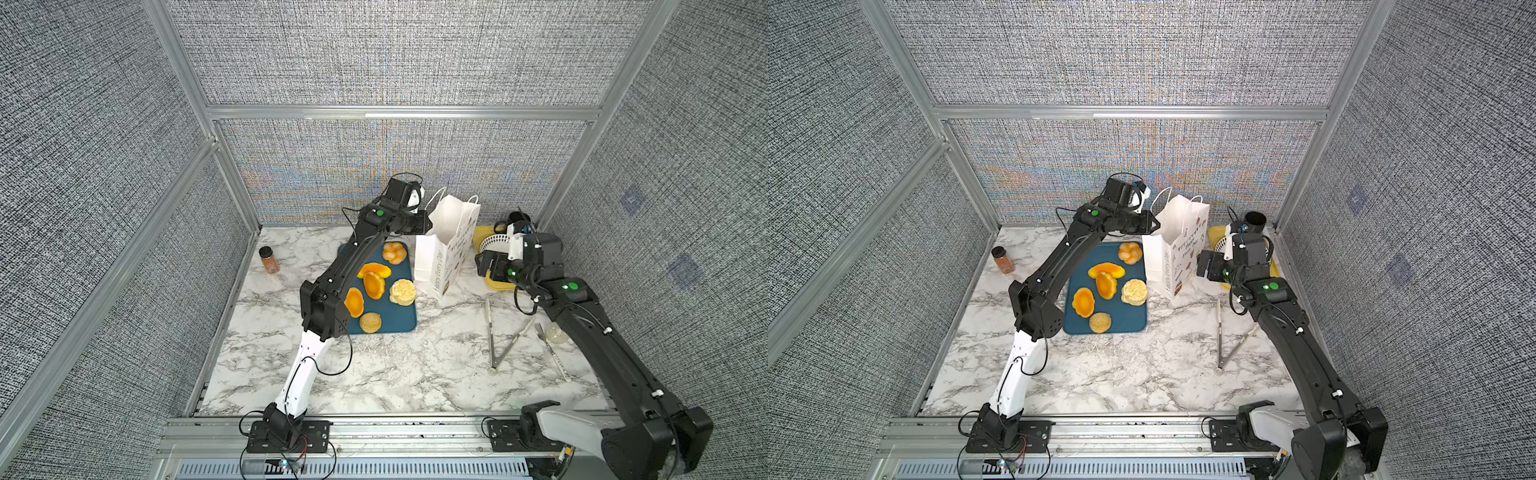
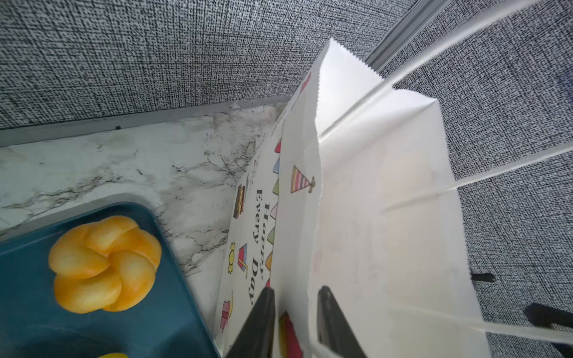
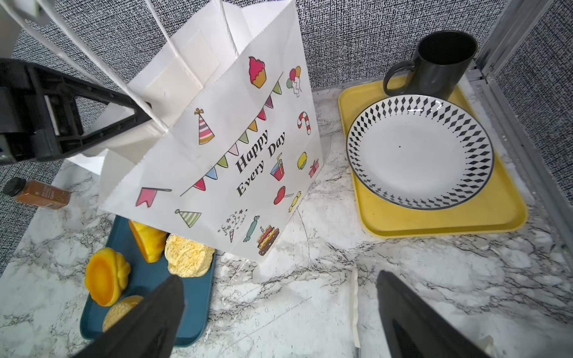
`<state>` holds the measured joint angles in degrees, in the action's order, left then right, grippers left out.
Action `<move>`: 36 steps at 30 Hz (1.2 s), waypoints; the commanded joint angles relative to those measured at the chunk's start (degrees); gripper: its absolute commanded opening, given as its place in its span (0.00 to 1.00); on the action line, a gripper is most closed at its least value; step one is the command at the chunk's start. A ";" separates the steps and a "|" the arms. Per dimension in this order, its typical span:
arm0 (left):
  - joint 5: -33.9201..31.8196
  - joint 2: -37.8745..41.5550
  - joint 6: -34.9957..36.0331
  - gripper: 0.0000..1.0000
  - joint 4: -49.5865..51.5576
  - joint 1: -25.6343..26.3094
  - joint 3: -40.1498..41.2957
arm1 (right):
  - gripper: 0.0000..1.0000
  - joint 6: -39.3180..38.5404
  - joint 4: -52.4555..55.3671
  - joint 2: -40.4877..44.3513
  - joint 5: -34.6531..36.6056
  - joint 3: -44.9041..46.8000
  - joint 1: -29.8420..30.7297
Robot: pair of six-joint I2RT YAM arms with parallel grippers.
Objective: Pack bread into a paper bag
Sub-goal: Pick up the paper bag from the center of the board, then place the paper bag at the center of the board.
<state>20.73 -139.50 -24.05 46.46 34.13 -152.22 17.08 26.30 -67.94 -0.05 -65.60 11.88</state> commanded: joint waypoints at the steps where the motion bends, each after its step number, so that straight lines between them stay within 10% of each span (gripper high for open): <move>1: 3.28 0.02 0.82 0.15 0.44 -0.03 0.06 | 0.99 0.76 -0.99 0.00 0.67 0.59 -0.01; 10: 3.67 2.11 0.72 0.02 -0.74 -0.08 0.90 | 0.99 0.96 -3.82 -1.22 0.42 2.80 0.00; 24: -14.80 14.23 3.68 0.02 11.44 -3.56 -0.37 | 0.99 -0.53 -7.19 -8.12 -1.65 3.18 -0.01; 36: -26.05 35.26 6.97 0.02 21.46 -12.39 23.37 | 0.99 -3.00 -8.92 -15.86 -5.64 0.69 -0.10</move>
<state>-0.86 -107.37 -18.37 66.52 23.24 -132.09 15.07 18.68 -82.91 -4.23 -64.07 11.73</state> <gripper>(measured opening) 0.077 0.990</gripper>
